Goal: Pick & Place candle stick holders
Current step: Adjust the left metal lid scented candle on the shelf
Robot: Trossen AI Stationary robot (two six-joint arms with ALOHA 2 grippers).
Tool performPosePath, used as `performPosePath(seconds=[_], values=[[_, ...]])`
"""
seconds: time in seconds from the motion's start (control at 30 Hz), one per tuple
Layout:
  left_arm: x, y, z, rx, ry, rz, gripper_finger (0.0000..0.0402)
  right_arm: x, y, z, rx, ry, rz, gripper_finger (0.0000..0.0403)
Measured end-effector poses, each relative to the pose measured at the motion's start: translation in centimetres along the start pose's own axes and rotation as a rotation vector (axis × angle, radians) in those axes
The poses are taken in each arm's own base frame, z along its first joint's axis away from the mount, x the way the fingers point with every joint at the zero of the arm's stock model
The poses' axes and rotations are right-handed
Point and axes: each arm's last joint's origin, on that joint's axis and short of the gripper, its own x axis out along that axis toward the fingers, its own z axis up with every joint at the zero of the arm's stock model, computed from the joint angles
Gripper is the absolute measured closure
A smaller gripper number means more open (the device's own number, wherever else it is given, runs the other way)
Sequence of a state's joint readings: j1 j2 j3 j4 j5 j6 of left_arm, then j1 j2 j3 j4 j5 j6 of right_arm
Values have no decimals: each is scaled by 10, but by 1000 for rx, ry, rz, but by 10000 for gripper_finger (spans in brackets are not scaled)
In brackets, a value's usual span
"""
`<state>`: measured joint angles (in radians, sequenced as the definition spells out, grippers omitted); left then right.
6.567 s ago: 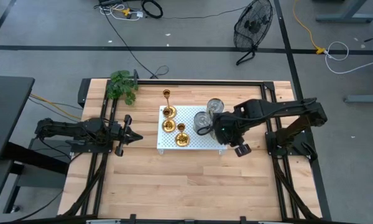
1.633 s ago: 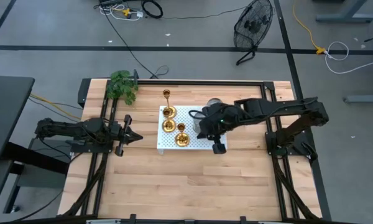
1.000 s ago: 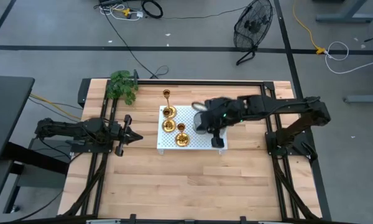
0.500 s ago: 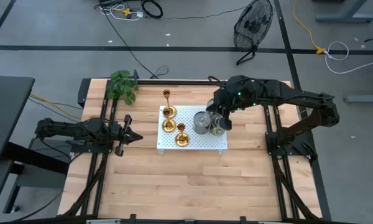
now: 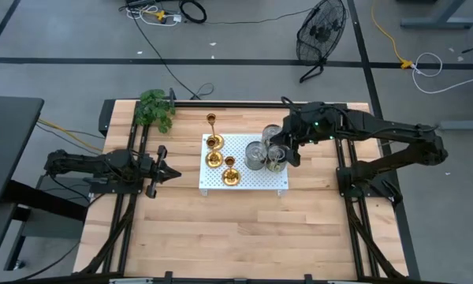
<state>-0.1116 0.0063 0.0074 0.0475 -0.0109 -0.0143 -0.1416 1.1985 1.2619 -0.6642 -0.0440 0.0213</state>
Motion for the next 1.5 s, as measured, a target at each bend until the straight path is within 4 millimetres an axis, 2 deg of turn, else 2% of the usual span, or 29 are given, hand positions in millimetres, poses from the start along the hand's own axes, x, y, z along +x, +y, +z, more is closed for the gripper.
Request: performPosePath(seconds=[0.13,0.37,0.57,0.73,0.93,1.5], values=[[0,0,0,0,0,0,383,1,2,0,47,36,62,403],[0,0,0,0,0,0,383,4,3,28,67,29,103,403],[0,0,0,0,0,0,383,24,3,39,45,123,125,403],[0,0,0,0,0,0,383,48,2,33,-7,227,126,403],[0,0,0,0,0,0,383,65,-1,24,-52,325,62,403],[0,0,0,0,0,0,383,64,-3,19,-86,386,27,403]])
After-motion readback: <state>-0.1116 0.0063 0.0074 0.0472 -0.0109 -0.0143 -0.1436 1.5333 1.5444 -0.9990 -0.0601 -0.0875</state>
